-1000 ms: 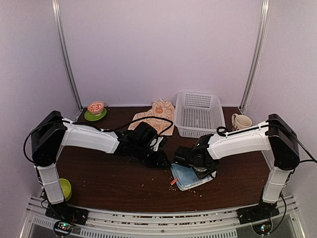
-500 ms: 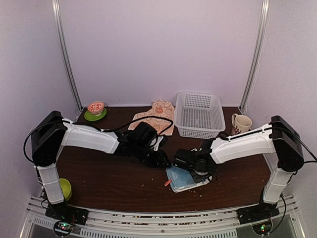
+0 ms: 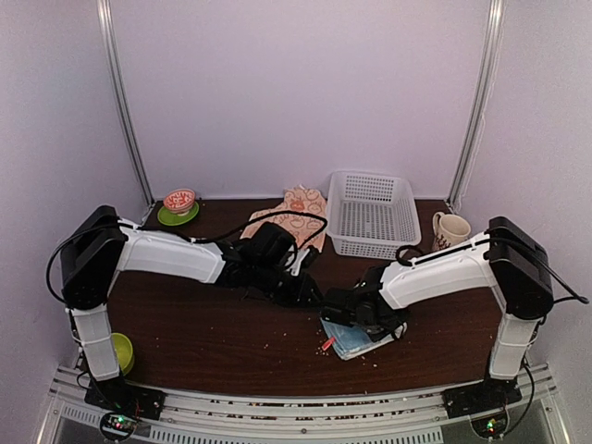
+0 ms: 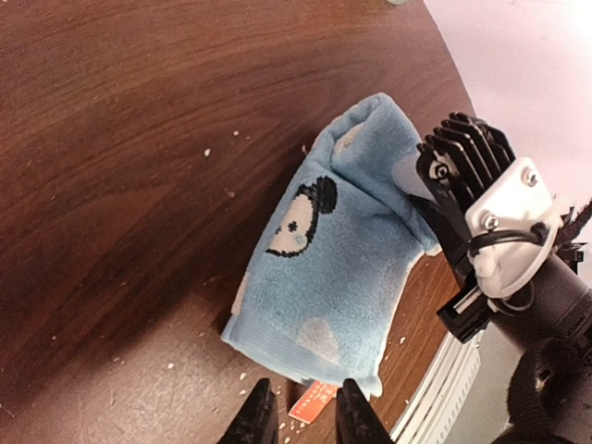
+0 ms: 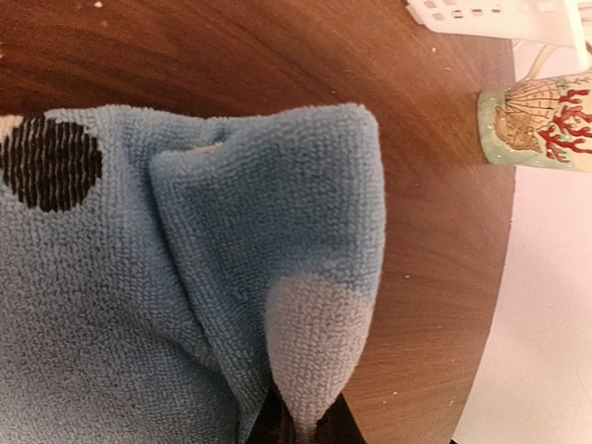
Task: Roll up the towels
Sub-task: Roll the towel at the center of the board.
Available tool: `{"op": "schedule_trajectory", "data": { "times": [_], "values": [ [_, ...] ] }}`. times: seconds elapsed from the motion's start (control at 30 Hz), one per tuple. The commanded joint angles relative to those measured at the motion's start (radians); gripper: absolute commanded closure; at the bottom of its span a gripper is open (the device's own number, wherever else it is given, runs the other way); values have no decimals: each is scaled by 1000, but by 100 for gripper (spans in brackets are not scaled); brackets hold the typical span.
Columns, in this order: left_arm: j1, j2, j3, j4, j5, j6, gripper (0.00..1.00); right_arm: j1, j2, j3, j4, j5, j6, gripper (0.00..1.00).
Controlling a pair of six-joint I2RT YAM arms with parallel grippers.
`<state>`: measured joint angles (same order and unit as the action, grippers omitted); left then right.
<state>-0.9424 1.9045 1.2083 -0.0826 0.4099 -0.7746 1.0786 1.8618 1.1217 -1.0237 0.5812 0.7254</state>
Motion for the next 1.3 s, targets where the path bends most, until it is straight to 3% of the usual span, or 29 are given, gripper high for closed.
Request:
{"op": "schedule_trajectory", "data": {
  "times": [0.0, 0.43, 0.97, 1.27],
  "values": [
    [8, 33, 44, 63, 44, 8, 77, 5, 12, 30, -109, 138, 23, 100],
    [7, 153, 115, 215, 191, -76, 77, 46, 56, 15, 88, -38, -16, 100],
    [-1, 212, 120, 208, 211, -80, 80, 44, -105, -124, 290, -135, -68, 62],
    [-2, 245, 125, 196, 204, -81, 84, 44, -163, -152, 376, -196, -106, 56]
  ]
}}
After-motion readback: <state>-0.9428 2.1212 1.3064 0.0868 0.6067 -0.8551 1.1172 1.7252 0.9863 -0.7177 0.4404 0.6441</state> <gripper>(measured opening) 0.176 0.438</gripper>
